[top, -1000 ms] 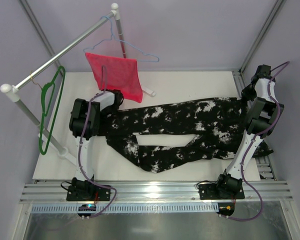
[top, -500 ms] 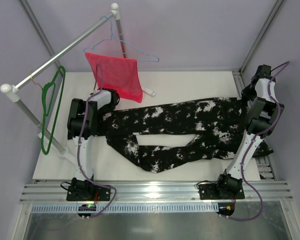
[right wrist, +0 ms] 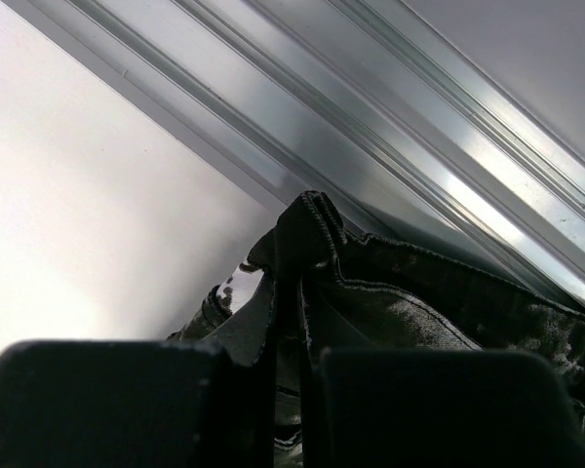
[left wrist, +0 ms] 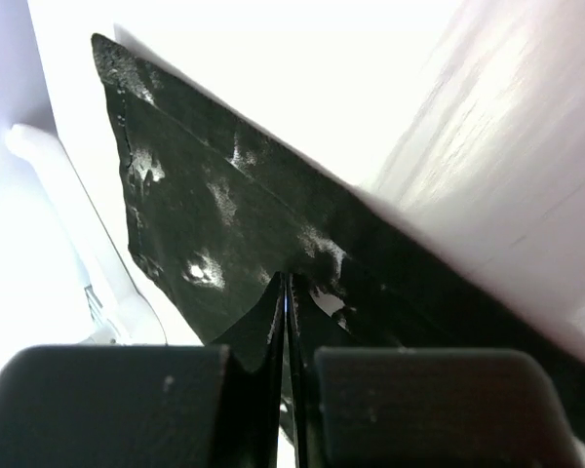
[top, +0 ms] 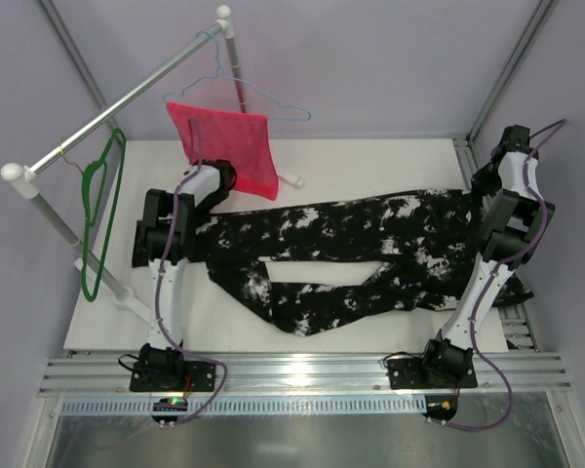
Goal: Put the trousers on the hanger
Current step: Fold the trousers
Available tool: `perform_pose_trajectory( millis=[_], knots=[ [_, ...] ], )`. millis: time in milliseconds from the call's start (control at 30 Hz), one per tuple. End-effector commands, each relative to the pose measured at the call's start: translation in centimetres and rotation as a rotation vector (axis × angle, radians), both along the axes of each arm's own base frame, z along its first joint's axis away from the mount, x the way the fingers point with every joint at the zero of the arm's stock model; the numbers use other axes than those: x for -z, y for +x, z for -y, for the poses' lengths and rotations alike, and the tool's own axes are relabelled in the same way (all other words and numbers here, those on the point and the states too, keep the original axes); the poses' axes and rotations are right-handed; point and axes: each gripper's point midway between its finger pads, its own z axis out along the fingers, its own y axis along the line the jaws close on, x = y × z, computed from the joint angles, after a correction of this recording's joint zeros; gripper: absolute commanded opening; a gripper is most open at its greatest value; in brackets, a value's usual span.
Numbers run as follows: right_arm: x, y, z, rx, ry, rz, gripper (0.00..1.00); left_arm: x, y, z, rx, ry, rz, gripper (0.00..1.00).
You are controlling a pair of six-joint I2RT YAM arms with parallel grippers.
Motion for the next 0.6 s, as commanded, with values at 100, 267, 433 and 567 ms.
perform_pose_trajectory(
  millis=[100,267,433,567],
  knots=[
    [-4.9,1.2,7.1,0.152,-0.11,0.164,0.04,1.4,4.2,0.4,0.012,-0.035,0.024,0.01],
    [-5.0,1.4,7.5,0.148,-0.128,0.169,0.04,2.0,5.8,-0.3,-0.003,-0.061,0.03,0.01],
    [-5.4,1.8,6.2,0.101,-0.086,0.182,0.07,-0.3,6.4,0.2,-0.012,-0.111,0.087,0.03],
    [-7.4,1.1,3.2,0.042,-0.081,0.162,0.41,-3.2,5.2,2.9,0.005,-0.216,0.174,0.1]
  ],
)
